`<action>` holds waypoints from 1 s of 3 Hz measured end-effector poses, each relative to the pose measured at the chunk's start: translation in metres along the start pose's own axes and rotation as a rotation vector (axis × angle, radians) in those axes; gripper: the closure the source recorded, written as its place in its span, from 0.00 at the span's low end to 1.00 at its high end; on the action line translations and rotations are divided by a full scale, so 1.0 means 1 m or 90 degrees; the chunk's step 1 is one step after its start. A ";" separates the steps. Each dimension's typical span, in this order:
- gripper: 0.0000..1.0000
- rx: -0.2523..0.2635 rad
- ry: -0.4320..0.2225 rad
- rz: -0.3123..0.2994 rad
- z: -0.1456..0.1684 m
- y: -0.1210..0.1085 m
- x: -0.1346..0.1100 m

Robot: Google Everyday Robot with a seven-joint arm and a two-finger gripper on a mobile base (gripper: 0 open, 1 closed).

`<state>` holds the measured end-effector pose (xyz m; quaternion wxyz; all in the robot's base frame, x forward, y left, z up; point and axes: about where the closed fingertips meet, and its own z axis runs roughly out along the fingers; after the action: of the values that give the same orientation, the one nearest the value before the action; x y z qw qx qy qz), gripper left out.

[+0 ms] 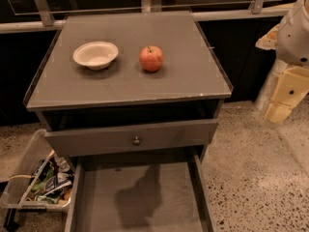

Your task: Place apple into middle drawer

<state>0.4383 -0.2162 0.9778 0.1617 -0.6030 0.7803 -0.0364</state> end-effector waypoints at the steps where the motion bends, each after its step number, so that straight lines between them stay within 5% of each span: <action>1: 0.00 0.000 0.000 0.000 0.000 0.000 0.000; 3: 0.00 0.028 -0.025 -0.007 0.008 -0.011 -0.014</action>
Offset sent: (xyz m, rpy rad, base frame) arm 0.0069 0.0014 -0.0050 -0.0334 -0.0078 -0.0277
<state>0.4539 -0.2047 0.9756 0.1900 -0.6044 0.7725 -0.0423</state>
